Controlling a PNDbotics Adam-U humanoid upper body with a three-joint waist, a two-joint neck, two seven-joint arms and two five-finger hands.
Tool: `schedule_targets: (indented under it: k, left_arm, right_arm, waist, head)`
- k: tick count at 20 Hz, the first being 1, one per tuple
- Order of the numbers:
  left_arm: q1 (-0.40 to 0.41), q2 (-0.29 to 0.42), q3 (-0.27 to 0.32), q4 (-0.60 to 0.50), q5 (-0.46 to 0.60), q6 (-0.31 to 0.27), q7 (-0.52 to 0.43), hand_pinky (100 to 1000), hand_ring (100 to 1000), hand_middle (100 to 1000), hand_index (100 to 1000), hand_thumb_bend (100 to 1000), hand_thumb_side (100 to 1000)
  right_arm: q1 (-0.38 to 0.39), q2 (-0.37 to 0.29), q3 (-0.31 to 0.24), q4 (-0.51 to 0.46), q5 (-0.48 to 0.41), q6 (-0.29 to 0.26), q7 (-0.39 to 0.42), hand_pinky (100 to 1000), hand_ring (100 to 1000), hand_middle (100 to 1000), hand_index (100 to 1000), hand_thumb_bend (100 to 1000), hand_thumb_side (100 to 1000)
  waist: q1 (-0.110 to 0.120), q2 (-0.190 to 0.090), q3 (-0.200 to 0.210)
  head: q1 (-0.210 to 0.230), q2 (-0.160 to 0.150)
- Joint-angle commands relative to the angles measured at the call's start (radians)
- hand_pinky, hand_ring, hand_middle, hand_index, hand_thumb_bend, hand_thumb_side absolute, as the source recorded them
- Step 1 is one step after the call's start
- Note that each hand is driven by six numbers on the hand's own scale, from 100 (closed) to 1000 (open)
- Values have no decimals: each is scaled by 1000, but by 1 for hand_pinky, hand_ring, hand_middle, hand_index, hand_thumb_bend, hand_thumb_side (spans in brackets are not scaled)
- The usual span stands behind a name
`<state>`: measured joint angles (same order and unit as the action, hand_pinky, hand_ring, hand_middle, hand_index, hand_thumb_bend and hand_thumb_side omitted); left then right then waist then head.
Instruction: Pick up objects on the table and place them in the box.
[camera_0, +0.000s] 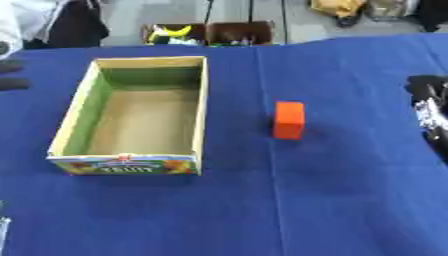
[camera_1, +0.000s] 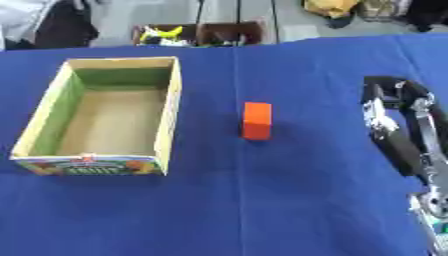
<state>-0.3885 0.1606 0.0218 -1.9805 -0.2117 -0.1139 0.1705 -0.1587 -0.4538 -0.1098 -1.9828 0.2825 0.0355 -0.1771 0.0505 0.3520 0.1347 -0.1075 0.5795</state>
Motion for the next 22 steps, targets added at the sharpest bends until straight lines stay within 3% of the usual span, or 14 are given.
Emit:
schedule_targets:
  k: [1, 15, 19, 20, 22]
  left_arm:
    - [-7, 10, 2, -20, 3, 0, 9, 628, 700, 708, 905, 100, 1000]
    - [-7, 9, 3, -20, -1, 0, 14, 624, 695, 703, 898, 100, 1000]
    - [-7, 10, 2, -20, 0, -1, 14, 624, 695, 703, 898, 100, 1000]
    - [-6, 11, 2, -20, 0, 0, 13, 624, 695, 704, 898, 100, 1000]
    - [-6, 11, 0, -20, 0, 0, 12, 624, 696, 704, 899, 100, 1000]
  right_arm:
    - [-8, -16, -3, -17, 4, -1, -2, 690, 776, 662, 776, 100, 811]
    - [-7, -17, -3, -17, 7, -4, -2, 693, 779, 668, 780, 100, 819]
    - [-25, -82, 1, -17, 41, -4, -11, 701, 787, 693, 793, 100, 914]
    - [-36, -114, 4, -17, 62, -3, -15, 706, 793, 708, 801, 174, 976]
    - [-63, -182, 15, -17, 111, 3, -21, 712, 802, 731, 814, 271, 1000]
  waist:
    - [-1, -13, -1]
    - [-3, -10, -2]
    - [-7, -13, -2]
    - [-8, -14, -1]
    - [-10, -17, 2]
  head:
    - [2, -3]
    - [0, -18]
    - [-2, -18]
    - [-4, -17]
    - [-8, -16]
